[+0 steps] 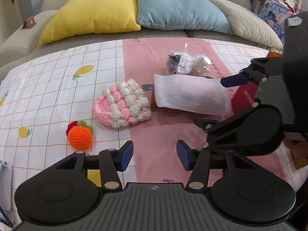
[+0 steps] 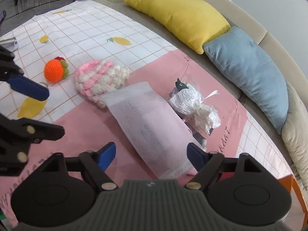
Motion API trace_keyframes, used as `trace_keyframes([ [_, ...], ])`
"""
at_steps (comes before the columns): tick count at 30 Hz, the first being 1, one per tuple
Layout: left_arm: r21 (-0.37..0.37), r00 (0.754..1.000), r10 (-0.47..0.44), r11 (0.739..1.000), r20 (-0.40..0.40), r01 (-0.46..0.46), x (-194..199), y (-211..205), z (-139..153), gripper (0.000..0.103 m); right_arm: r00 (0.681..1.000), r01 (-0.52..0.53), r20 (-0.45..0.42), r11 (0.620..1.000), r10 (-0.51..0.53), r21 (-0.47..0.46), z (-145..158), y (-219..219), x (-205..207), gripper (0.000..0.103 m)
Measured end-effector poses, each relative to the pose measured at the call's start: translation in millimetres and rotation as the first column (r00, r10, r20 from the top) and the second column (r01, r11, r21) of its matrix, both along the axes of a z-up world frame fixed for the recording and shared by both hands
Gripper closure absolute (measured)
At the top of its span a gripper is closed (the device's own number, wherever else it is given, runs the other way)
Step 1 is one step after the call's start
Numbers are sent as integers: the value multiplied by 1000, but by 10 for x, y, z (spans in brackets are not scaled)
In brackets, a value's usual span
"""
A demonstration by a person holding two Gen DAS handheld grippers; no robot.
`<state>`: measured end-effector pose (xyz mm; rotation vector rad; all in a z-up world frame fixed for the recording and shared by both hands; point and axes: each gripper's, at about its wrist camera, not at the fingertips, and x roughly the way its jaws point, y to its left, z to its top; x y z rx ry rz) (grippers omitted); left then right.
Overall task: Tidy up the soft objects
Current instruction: 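Move both tools back over the table toward the white mesh bag and pink cloth, then grasp the white mesh bag with the right tool while the left tool grasps the pink cloth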
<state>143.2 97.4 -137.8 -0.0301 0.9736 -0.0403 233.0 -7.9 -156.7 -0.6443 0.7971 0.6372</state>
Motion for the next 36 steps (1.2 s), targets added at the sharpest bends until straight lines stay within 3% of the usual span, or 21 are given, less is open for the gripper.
trace_keyframes([
  [4,-8,1000,10,1000,-21,-10,28,40,-57,41,999,13,-36,1000,-12,22,-100,109,184,22],
  [7,-8,1000,10,1000,-29,-10,23,51,-68,41,997,29,-77,998,-25,53,-109,116,252,47],
  [9,-10,999,10,1000,-31,-10,20,53,-68,41,995,37,-91,996,-29,85,-67,84,232,54],
  [11,-10,999,7,1000,-31,-8,24,37,-59,41,993,30,-113,993,-17,112,-17,45,176,87],
  [14,-9,1000,-4,1000,-25,4,34,1,-37,42,992,33,-127,991,-17,131,15,-19,105,103],
  [21,26,991,-116,993,60,115,91,-143,123,43,990,127,-82,969,-112,211,306,-301,29,103],
  [24,111,968,-220,972,117,207,206,-297,195,43,979,204,-56,956,-197,212,429,-431,137,103],
  [27,173,944,-308,943,120,285,404,-440,201,42,964,263,-92,936,-248,233,470,-549,291,103],
  [31,95,938,-313,949,146,302,660,-461,162,29,956,291,-121,922,-269,253,455,-608,353,103],
  [33,59,942,-299,954,150,293,765,-458,98,27,951,305,-127,917,-281,259,432,-635,353,103],
  [36,68,939,-316,948,134,310,911,-485,-53,26,941,337,-141,903,-309,266,408,-694,375,103],
])
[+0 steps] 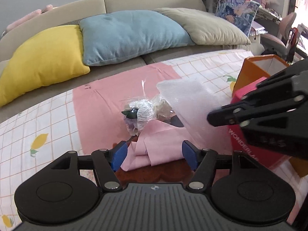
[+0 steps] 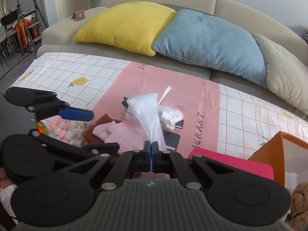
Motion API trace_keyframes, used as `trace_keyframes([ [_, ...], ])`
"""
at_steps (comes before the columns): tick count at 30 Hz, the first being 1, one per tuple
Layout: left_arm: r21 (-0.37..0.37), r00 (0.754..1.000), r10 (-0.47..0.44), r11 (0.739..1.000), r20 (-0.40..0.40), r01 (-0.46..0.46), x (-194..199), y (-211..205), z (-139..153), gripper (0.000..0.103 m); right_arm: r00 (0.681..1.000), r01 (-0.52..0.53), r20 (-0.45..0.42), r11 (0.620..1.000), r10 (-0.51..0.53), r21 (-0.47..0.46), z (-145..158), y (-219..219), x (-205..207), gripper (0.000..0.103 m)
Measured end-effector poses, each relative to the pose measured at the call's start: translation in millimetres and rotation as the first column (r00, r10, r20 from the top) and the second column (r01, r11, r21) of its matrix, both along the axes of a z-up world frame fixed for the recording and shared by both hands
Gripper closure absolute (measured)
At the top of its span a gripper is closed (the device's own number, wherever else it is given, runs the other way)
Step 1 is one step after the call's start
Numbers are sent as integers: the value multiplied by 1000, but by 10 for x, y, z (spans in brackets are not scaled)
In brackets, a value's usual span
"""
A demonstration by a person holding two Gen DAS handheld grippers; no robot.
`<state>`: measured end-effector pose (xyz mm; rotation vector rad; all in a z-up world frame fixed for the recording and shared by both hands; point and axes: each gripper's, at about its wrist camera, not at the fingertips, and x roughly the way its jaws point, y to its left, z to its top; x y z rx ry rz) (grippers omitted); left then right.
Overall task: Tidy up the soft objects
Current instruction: 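Grasp the white mesh bag with the right tool while the left tool grasps the pink cloth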
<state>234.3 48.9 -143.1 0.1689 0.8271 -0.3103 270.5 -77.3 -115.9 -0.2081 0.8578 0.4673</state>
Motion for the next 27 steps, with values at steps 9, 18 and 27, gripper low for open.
trace_keyframes([
  [9,-20,998,-15,1000,-65,14,146,-65,-252,42,999,21,-34,999,-20,32,-73,-43,73,103],
  [18,-27,999,6,1000,-33,-7,52,-237,-185,95,998,25,-50,999,-23,38,-133,-41,94,103],
  [27,-66,991,125,990,48,-122,-307,-207,262,95,999,37,12,997,-38,72,145,-121,-72,103],
])
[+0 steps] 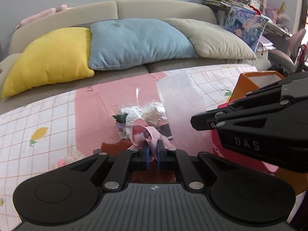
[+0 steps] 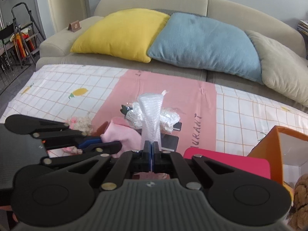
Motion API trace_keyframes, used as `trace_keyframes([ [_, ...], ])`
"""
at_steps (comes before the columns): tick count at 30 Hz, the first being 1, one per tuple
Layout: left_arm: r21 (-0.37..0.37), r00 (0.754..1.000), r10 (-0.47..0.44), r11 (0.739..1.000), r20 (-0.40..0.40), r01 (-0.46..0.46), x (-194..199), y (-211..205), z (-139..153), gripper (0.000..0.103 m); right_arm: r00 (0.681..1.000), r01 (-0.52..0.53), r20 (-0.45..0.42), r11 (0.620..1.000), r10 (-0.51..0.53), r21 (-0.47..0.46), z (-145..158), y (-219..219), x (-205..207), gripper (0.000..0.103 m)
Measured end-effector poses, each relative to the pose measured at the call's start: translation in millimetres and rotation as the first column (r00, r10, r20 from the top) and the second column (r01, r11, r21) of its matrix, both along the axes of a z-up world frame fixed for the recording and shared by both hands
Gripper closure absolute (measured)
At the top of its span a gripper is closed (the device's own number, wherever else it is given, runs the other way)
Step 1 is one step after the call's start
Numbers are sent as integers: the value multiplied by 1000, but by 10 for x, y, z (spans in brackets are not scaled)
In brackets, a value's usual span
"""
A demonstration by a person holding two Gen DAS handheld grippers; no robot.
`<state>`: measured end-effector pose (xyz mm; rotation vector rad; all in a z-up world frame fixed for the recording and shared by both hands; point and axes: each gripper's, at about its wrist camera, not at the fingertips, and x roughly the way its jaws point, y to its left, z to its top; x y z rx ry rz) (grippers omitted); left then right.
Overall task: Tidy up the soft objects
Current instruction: 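Grasp the white mesh bag with the right tool while the left tool grasps the pink cloth, then carry the mesh bag and pink cloth with both tools over the box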
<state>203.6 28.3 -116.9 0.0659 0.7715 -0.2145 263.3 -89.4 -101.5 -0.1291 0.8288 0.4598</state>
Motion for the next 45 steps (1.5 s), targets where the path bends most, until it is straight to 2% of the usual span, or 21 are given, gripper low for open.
trace_keyframes([
  [11,1,996,83,997,40,-83,-460,59,349,95,1000,-3,26,999,2,51,272,-90,-538,103],
  [15,-26,996,87,996,21,-87,-612,36,443,95,999,-6,32,998,4,62,334,-169,-739,103],
  [24,-32,994,62,998,93,-60,-973,-169,693,95,997,22,77,996,-29,82,551,-510,-1155,103],
  [37,-98,988,-54,993,142,68,-1138,-677,1011,95,969,190,143,978,-201,89,787,-1387,-1518,103],
  [45,-110,966,-168,975,196,191,-1019,-1207,1253,95,933,285,210,957,-291,55,956,-1890,-1591,103],
])
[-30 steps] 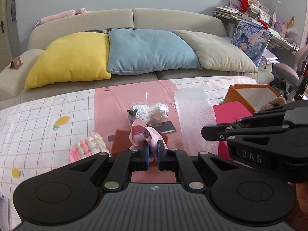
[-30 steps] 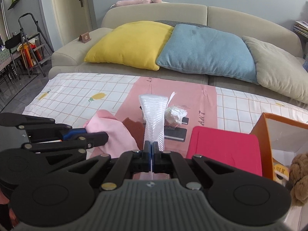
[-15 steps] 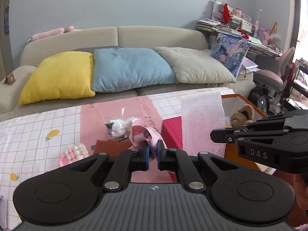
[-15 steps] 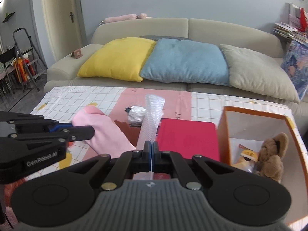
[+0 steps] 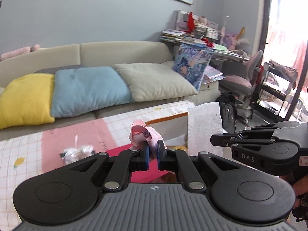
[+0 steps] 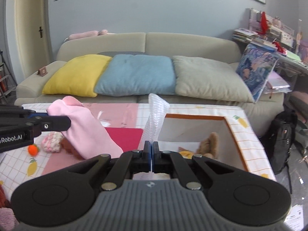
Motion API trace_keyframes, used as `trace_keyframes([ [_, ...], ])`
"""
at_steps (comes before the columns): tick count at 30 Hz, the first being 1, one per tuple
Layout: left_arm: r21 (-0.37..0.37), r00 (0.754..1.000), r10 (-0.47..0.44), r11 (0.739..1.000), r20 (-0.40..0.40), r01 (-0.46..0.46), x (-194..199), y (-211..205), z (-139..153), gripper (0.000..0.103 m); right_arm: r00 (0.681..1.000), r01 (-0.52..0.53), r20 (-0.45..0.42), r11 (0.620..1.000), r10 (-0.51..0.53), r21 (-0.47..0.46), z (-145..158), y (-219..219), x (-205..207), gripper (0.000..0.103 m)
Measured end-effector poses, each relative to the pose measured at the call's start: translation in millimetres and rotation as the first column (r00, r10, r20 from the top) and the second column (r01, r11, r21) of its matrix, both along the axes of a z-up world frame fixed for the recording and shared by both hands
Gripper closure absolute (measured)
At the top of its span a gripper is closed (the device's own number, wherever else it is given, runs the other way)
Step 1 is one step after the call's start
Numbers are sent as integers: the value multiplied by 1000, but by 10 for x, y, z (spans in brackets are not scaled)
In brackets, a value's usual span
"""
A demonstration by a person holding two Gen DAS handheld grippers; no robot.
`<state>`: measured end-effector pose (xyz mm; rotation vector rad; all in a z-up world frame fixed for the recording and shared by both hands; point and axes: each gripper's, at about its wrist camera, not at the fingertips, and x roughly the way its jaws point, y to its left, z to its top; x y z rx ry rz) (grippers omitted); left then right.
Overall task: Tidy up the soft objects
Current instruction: 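Carry the mesh bag and pink cloth with both tools over the box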
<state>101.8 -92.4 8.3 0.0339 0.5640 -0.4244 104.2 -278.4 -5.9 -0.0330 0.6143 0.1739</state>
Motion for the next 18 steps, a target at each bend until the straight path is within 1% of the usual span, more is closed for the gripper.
trace_keyframes([
  [4,-8,999,-49,999,19,49,99,-267,86,95,998,59,37,998,-58,-25,105,-256,-11,103],
  [8,-9,995,-99,995,20,99,191,-522,91,95,992,114,59,992,-110,-55,150,-484,33,103],
  [11,16,990,-140,990,1,140,261,-718,-1,95,990,139,27,987,-137,-86,57,-560,127,103],
  [18,107,977,-197,973,-78,204,427,-1049,-341,95,981,162,-90,983,-170,-91,-352,-750,292,103],
])
